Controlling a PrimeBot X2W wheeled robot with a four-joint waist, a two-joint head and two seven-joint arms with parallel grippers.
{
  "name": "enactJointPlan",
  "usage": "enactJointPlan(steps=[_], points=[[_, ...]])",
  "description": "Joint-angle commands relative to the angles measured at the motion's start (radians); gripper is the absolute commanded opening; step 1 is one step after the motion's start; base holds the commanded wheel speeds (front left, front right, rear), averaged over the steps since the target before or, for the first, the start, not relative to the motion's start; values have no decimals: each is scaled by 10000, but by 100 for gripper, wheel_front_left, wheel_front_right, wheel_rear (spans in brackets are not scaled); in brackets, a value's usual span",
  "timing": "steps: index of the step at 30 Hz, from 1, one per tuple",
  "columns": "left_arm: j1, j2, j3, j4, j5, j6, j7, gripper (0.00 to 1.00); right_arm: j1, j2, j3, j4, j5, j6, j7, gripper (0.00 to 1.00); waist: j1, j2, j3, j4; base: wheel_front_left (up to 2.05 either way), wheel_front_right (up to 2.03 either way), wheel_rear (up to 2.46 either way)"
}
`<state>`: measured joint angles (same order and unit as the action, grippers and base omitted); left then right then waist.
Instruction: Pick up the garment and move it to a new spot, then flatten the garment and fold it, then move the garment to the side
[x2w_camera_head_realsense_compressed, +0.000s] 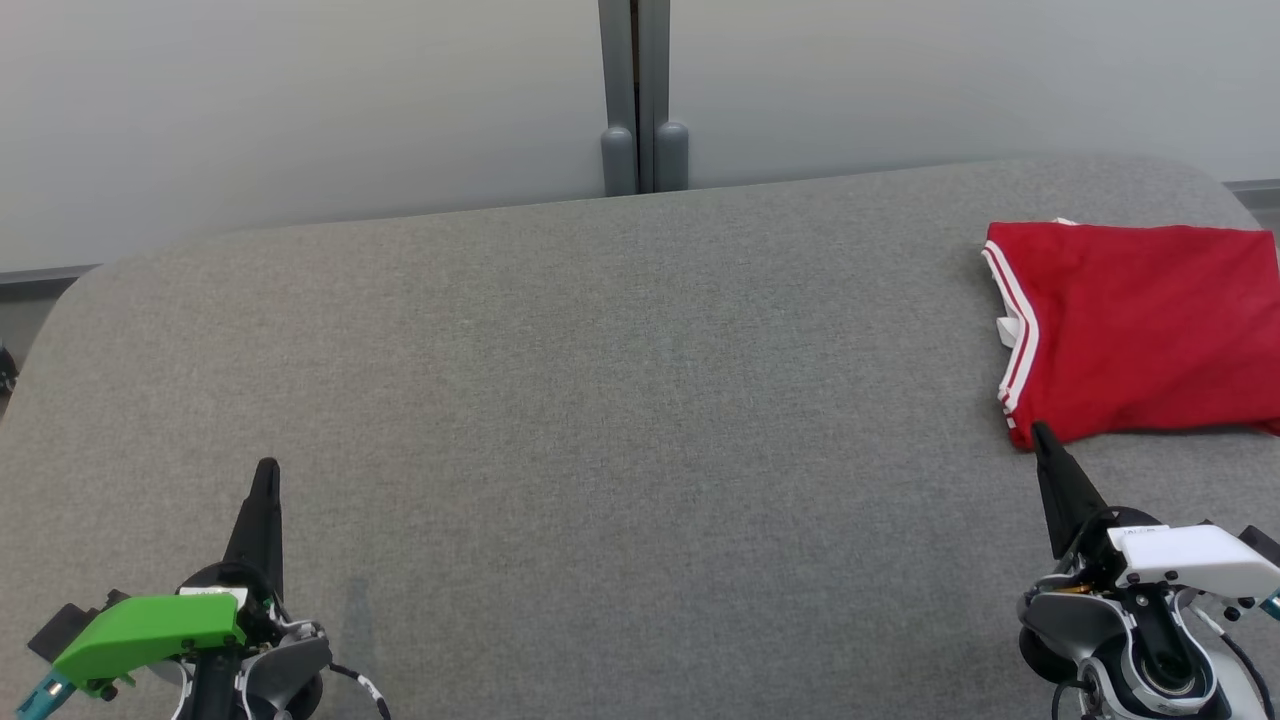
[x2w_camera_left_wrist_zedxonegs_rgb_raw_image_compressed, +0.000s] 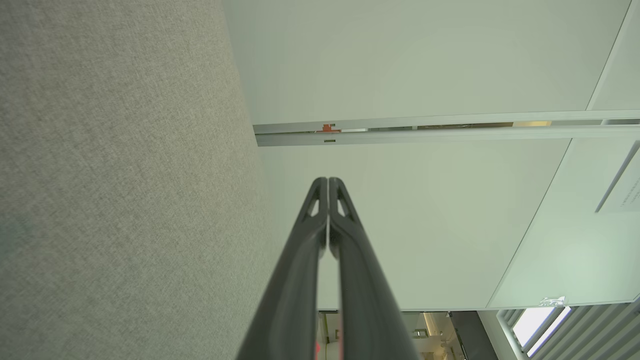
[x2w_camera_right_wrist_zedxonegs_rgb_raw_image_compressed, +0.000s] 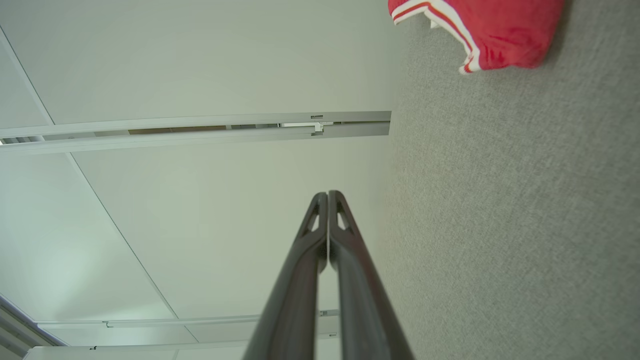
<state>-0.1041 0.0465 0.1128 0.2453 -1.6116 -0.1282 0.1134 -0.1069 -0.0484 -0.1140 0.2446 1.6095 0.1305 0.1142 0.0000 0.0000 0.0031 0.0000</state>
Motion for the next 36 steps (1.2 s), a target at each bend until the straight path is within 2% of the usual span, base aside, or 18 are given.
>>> enactJointPlan(steps=[1,36], points=[[-121,69,28,9,-31,-57,43,0,-54,-34,-12,13,63,4,36,0,0,0,0,0,0,0,0],[-121,69,28,7,-31,-51,42,0,-54,-34,-10,11,64,4,34,0,0,0,0,0,0,0,0]])
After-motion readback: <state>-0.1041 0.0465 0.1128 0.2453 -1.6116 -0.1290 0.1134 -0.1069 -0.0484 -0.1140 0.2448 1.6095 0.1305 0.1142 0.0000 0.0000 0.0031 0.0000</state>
